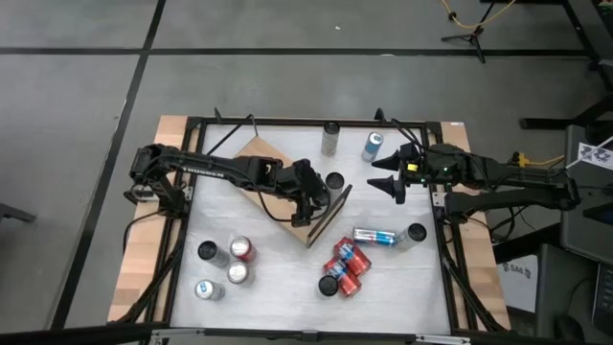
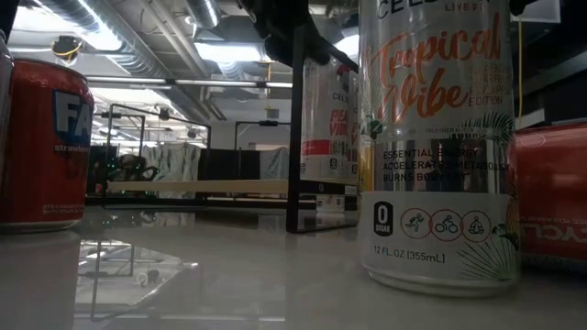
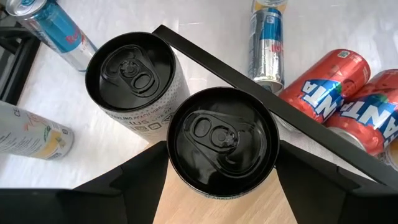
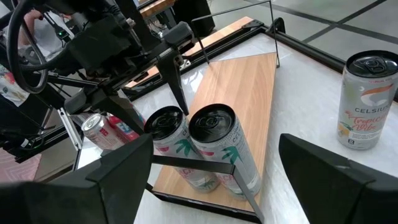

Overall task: Place canned beverage on shelf
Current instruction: Put the top white-pink soda can on the shelf aligned with the other white-pink soda can

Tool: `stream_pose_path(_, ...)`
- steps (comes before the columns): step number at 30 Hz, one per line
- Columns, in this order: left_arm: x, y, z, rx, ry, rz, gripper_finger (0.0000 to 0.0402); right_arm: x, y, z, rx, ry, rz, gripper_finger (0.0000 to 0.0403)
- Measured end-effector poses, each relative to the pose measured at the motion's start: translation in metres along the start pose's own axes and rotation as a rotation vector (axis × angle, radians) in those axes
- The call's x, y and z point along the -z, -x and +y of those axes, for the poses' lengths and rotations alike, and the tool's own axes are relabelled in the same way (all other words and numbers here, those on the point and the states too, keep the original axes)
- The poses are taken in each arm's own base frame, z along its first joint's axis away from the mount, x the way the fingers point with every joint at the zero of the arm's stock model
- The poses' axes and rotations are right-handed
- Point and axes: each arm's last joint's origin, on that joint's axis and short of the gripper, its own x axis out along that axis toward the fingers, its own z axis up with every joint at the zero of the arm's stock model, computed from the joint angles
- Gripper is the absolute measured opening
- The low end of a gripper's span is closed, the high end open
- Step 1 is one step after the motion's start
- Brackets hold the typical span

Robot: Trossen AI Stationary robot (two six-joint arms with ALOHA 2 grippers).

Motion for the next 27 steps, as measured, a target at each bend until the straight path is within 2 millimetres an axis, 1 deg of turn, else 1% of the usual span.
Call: stream_pose_path(27,-0.0002,0.0000,0.0001,-0.022,0.029,-0.003,0.0279,0.0000,0.0001,0.0000,0.000,0.000,0.000,0.0342)
